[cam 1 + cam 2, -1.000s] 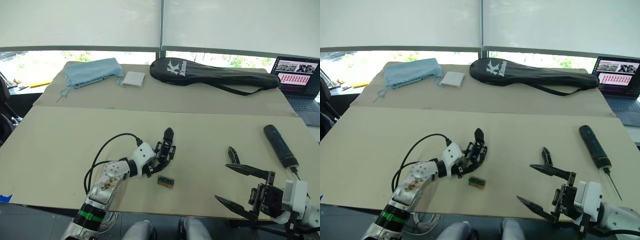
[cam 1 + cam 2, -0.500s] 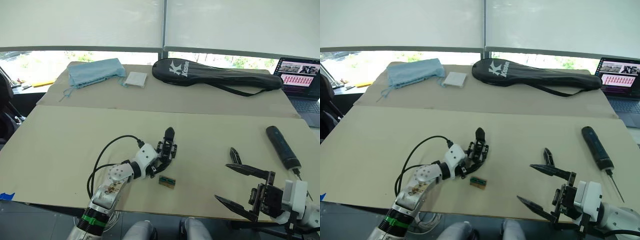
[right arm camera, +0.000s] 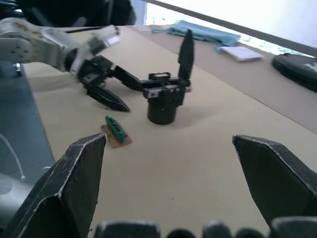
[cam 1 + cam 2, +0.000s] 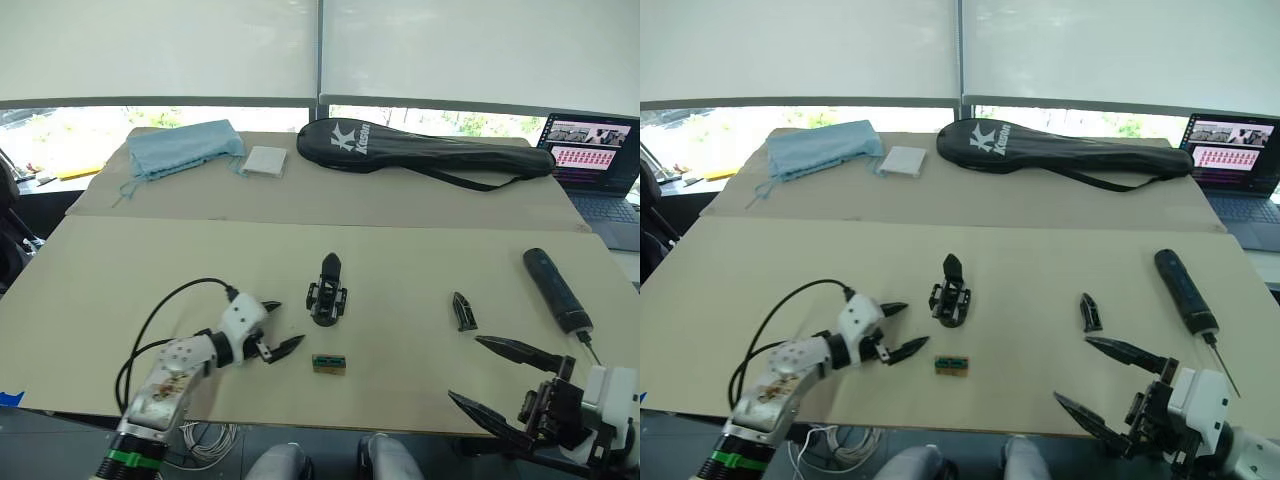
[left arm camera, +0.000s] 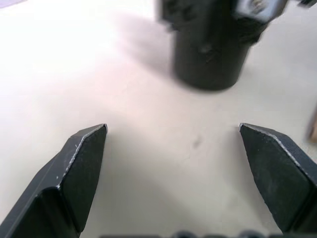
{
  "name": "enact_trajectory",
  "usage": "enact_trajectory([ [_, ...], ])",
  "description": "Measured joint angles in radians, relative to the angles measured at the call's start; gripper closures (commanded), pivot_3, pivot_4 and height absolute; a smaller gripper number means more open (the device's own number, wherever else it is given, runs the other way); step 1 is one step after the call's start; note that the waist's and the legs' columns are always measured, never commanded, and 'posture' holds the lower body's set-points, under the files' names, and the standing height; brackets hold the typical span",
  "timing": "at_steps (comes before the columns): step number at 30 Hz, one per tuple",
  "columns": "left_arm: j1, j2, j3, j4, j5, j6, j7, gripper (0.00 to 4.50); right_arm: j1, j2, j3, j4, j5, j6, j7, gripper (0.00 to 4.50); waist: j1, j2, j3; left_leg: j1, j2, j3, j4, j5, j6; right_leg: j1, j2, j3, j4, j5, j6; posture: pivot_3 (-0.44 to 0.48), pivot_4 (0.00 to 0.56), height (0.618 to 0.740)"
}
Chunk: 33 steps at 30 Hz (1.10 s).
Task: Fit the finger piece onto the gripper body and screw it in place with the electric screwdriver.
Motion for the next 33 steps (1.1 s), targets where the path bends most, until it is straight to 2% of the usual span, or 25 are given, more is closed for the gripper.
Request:
enact_trajectory([
  [3,-0.009,0.055,0.069,0.108,-0.043,-0.079,-0.077,0.01,0.017,0.026,-0.027,0.009,-0.02,0.0,-0.026,0.0,0.002,0.0,0.0,0.002,0.0,0.0,-0.001,0.0,0.001,0.0,0.0,0.0,0.0,0.0,0.0,0.0,0.15,0.74],
  [8,-0.101,0.149,0.184,0.292,-0.197,-0.141,-0.341,0.01,0.122,0.069,-0.082,0.02,-0.179,0.155,-0.242,0.0,0.012,-0.001,0.001,-0.001,-0.002,0.0,-0.001,-0.003,-0.004,-0.004,0.0,-0.002,0.0,0.0,0.0,0.0,0.15,0.74],
  [10,-0.152,0.186,0.213,0.307,-0.242,-0.133,-0.414,0.01,0.146,0.079,-0.084,0.02,-0.184,0.194,-0.267,0.0,0.009,-0.001,0.001,-0.001,-0.002,0.0,-0.001,-0.003,-0.004,-0.003,0.0,-0.002,-0.001,0.0,0.0,0.0,0.15,0.74],
  [15,-0.272,0.232,0.215,0.285,-0.26,-0.134,-0.54,0.01,0.142,0.097,-0.085,-0.039,-0.175,0.296,-0.343,0.0,-0.004,-0.001,0.001,0.002,-0.002,0.0,-0.001,-0.004,-0.006,0.0,0.0,-0.001,-0.001,0.0,0.001,0.0,0.15,0.74],
  [18,-0.276,0.233,0.195,0.198,-0.303,-0.049,-0.555,0.01,0.065,0.007,-0.114,-0.082,-0.106,0.485,-0.411,0.0,-0.023,-0.001,0.002,0.002,-0.002,0.002,-0.001,-0.004,-0.006,0.003,-0.001,0.001,-0.001,0.0,0.002,0.0,0.15,0.74],
  [23,-0.287,0.217,0.177,0.052,-0.371,0.079,-0.524,0.01,-0.194,-0.255,-0.17,-0.097,0.13,0.899,-0.512,0.0,-0.026,-0.002,0.003,0.002,-0.001,0.001,0.0,-0.003,-0.004,0.004,-0.001,0.0,-0.001,0.0,0.001,0.0,0.15,0.74],
  [27,-0.286,0.211,0.172,-0.02,-0.41,0.153,-0.503,0.01,-0.439,-0.489,-0.15,0.0,0.357,1.24,-0.53,0.0,-0.021,-0.002,0.004,-0.003,0.0,0.0,-0.001,0.0,0.002,0.001,-0.001,-0.001,-0.002,0.0,0.0,0.0,0.15,0.74],
  [30,-0.284,0.206,0.169,-0.052,-0.431,0.188,-0.484,0.01,-0.676,-0.615,-0.023,0.11,0.411,1.422,-0.549,0.0,-0.021,-0.003,0.004,-0.009,-0.001,0.0,0.001,0.0,0.003,-0.004,-0.001,-0.001,-0.003,0.001,0.0,0.0,0.15,0.74],
  [31,-0.281,0.205,0.171,-0.063,-0.44,0.196,-0.478,0.01,-0.802,-0.638,0.068,0.168,0.41,1.497,-0.557,0.0,-0.022,-0.004,0.005,-0.011,-0.001,0.0,0.002,0.0,0.003,-0.005,-0.002,-0.001,-0.003,0.001,0.0,0.0,0.15,0.74],
  [33,-0.277,0.201,0.172,-0.078,-0.443,0.207,-0.467,0.01,-0.967,-0.642,0.204,0.243,0.393,1.569,-0.554,0.0,-0.022,-0.004,0.005,-0.013,-0.001,0.0,0.002,0.0,0.003,-0.007,-0.002,-0.002,-0.004,0.001,0.0,0.0,0.15,0.74],
])
